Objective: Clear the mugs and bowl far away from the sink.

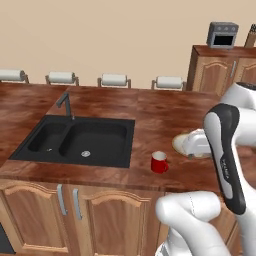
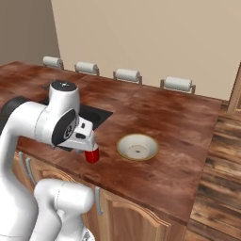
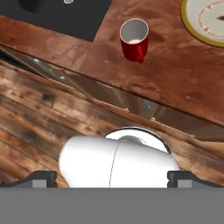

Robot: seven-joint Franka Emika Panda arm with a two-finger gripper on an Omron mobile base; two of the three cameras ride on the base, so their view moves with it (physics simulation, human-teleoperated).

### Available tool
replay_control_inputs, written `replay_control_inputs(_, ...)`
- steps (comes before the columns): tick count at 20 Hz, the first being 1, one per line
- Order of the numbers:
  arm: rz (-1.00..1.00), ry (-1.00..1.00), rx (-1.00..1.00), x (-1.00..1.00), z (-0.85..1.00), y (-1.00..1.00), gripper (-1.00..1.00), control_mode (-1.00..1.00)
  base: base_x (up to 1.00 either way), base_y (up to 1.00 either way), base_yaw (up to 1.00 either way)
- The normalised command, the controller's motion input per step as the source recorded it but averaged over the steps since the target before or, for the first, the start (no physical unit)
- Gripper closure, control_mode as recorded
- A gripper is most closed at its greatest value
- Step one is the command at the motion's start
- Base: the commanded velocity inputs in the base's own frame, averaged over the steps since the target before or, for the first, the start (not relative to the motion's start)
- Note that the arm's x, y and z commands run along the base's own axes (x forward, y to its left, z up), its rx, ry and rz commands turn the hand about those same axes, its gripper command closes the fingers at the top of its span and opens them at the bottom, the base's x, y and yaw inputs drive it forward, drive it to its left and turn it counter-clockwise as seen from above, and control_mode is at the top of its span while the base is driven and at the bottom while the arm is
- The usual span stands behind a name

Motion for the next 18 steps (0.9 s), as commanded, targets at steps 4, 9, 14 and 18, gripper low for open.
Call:
replay_control_inputs(4,0.05,-0.09,-0.12,0.06,-0.06,0.00,-1.00,-1.00,0.00,0.00,0.00)
replay_control_inputs(9,0.04,-0.15,-0.09,0.07,-0.16,0.00,-1.00,-1.00,0.00,0.00,0.00)
replay_control_inputs(14,0.05,-0.12,0.00,0.14,-0.25,0.00,-1.00,-1.00,0.00,0.00,0.00)
replay_control_inputs(18,0.04,-0.03,0.05,0.25,-0.34,0.00,-1.00,-1.00,0.00,0.00,0.00)
